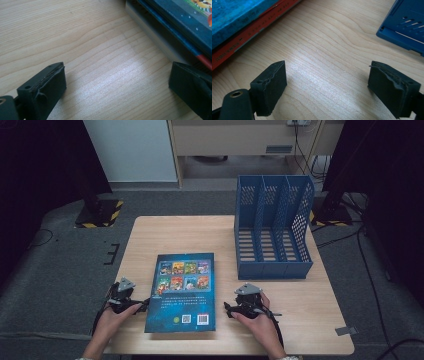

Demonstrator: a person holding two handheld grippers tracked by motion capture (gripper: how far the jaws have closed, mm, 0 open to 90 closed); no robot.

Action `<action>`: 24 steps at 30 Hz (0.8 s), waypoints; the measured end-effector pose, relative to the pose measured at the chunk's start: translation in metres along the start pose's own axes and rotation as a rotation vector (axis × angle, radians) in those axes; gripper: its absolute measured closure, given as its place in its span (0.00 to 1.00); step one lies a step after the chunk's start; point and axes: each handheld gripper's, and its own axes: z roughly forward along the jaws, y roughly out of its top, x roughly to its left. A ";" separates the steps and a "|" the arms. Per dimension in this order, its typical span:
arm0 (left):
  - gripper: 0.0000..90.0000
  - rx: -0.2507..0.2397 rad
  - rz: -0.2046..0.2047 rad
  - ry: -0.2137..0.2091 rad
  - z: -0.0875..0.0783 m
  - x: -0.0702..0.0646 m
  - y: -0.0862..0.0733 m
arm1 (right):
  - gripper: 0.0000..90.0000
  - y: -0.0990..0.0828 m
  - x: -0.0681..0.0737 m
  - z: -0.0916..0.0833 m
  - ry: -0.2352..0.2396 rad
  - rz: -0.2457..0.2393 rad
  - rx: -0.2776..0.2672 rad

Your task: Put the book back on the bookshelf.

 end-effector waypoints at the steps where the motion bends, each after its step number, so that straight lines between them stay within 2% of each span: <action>1: 0.01 0.002 0.001 -0.002 0.000 0.000 0.000 | 0.17 0.000 0.000 0.000 0.001 0.000 0.000; 7: 0.06 0.012 -0.001 -0.014 -0.003 0.001 0.002 | 0.17 0.000 0.000 0.000 0.000 0.006 -0.005; 11: 0.08 0.010 -0.019 -0.018 -0.006 0.003 0.004 | 0.17 0.001 -0.001 -0.002 0.010 0.019 -0.009; 15: 0.11 -0.014 -0.047 -0.014 -0.015 0.002 0.008 | 0.17 0.005 0.001 -0.008 0.011 0.020 -0.037; 18: 0.12 -0.053 -0.051 -0.026 -0.025 0.000 0.012 | 0.17 0.010 0.004 -0.017 0.026 0.017 -0.067; 19: 0.12 -0.076 -0.056 -0.035 -0.032 -0.003 0.014 | 0.16 0.015 0.008 -0.023 0.034 0.002 -0.093; 21: 0.12 -0.086 -0.055 -0.046 -0.037 -0.005 0.015 | 0.16 0.018 0.010 -0.026 0.041 0.006 -0.101; 23: 0.12 -0.099 -0.048 -0.061 -0.042 -0.010 0.016 | 0.14 0.027 0.016 -0.031 0.063 -0.008 -0.122; 24: 0.11 -0.109 -0.046 -0.069 -0.044 -0.013 0.017 | 0.13 0.036 0.023 -0.035 0.090 -0.028 -0.138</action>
